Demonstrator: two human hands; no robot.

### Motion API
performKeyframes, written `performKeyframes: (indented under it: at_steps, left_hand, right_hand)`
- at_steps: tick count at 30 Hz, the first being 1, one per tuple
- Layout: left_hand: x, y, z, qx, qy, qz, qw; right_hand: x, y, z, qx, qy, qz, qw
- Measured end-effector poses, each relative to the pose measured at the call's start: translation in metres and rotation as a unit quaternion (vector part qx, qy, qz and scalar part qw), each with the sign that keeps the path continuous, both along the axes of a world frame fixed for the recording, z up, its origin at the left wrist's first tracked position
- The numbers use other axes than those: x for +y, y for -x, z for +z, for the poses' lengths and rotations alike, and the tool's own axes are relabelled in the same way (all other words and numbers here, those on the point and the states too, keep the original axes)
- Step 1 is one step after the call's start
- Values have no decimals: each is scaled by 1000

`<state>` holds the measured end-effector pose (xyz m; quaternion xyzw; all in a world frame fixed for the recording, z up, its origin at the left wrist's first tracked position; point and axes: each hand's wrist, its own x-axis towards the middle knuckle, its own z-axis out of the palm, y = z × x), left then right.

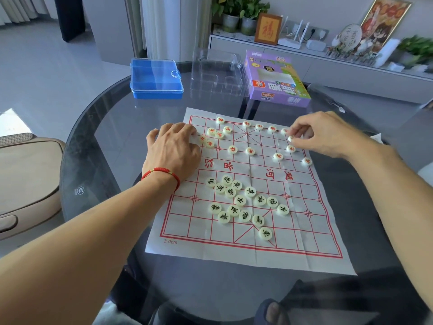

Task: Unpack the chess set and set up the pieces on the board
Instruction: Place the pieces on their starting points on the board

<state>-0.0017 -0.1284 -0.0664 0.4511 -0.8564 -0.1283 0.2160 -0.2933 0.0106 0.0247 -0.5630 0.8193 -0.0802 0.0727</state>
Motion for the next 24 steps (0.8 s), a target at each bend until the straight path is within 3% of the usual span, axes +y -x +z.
performKeyframes:
  at_steps: [6,14,24]
  left_hand:
    - [0,0,1,1,-1,-1,1000]
    - [2,-1,3,3,-5,1,1000]
    - [4,0,5,2,-1,3,1000]
  right_hand:
    - [-16,-32,-11,-37,45,60,996]
    - [-96,-107,-13,-52,92,182,977]
    - [-139,-126,-22,-13,-5,191,981]
